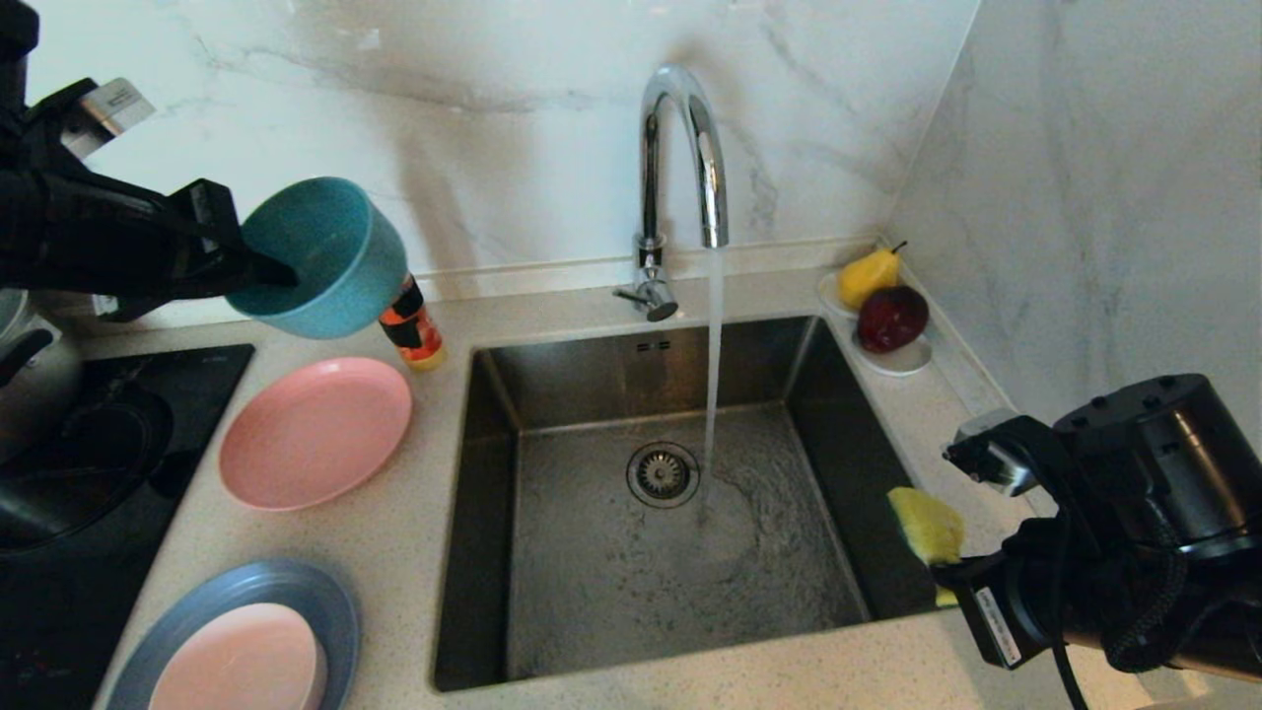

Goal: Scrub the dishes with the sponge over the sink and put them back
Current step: Wash the bowl

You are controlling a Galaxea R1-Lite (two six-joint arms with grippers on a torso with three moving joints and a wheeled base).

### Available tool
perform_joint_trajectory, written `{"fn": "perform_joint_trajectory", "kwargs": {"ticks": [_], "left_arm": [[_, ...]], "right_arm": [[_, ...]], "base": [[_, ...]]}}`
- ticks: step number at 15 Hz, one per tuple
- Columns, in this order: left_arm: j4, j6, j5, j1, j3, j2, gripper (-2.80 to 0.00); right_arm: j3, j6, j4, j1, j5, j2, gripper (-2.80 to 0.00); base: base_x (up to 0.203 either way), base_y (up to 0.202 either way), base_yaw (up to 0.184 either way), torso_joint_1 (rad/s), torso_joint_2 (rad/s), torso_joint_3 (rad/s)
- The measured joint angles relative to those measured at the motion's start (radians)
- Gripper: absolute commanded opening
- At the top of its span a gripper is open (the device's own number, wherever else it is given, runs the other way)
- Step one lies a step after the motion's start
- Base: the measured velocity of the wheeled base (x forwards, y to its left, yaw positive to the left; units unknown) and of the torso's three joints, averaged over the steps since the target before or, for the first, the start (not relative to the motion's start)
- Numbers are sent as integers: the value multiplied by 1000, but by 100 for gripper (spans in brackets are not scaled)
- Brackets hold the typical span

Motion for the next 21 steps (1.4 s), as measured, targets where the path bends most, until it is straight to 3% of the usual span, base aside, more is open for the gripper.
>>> {"fn": "perform_joint_trajectory", "kwargs": {"ticks": [2,4,8,12,21], "left_arm": [[11,9,53,-140,1,2,-280],[6,10,160,-256,5,41,-280],[-57,-20,283,-408,2,163,-280],[-155,-75,348,-494,-19,307,-280],[-199,-159,362,-567,-273,621,-280]], "right_arm": [[2,-1,2,5,-1,-13,-280],[3,-1,3,8,-2,-25,-280],[-1,-3,3,9,-3,-45,-280],[-5,-2,2,9,-14,-57,-280],[-5,-3,5,25,-21,-82,-280]], "base": [[0,0,0,0,0,0],[0,0,0,0,0,0],[0,0,0,0,0,0],[0,0,0,0,0,0],[0,0,0,0,0,0]]}}
